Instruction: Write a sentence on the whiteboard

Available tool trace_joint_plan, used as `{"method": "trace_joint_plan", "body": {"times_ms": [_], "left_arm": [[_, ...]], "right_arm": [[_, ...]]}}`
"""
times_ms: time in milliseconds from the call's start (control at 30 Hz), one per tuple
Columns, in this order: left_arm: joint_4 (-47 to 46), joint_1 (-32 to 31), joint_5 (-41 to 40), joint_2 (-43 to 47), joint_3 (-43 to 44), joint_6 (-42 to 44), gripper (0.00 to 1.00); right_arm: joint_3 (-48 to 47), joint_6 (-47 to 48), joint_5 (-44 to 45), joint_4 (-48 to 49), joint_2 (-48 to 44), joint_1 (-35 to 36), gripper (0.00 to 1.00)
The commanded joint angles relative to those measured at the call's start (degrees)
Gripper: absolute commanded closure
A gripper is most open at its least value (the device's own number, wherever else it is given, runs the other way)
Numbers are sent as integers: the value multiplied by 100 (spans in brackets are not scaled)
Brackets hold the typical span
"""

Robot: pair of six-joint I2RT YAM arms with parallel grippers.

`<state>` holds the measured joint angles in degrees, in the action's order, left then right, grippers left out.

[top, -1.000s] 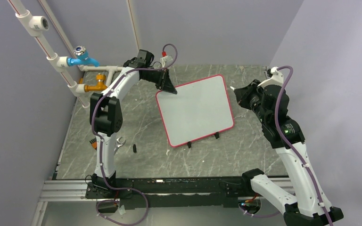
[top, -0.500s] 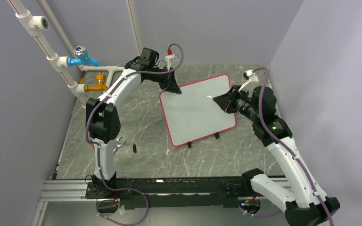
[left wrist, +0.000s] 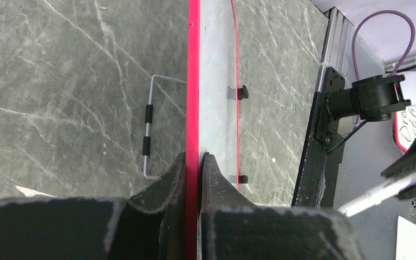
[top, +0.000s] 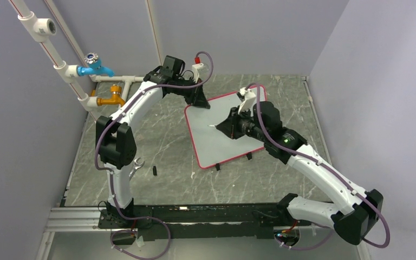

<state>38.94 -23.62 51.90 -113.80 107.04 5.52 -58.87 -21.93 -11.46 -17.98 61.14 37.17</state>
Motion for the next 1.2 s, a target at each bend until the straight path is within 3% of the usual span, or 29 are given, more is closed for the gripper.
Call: {"method": "trace_joint_plan", "body": {"times_ms": [0, 167, 500, 1167], "left_arm": [[265, -235, -845, 225, -37, 733, 100], [358, -398, -1101, 300, -152, 837, 100], [614, -459, -1355, 367, -115, 1047, 100], [738, -535, -1875, 566, -244, 1212, 100]], "right_arm": [[-325, 194, 690, 585, 249, 501, 100], [-467, 189, 1394, 793, 599, 1026, 100], [-410, 49, 2260, 1427, 970, 1275, 100], [-509, 3, 2594, 1719, 1273, 1396, 100]]}}
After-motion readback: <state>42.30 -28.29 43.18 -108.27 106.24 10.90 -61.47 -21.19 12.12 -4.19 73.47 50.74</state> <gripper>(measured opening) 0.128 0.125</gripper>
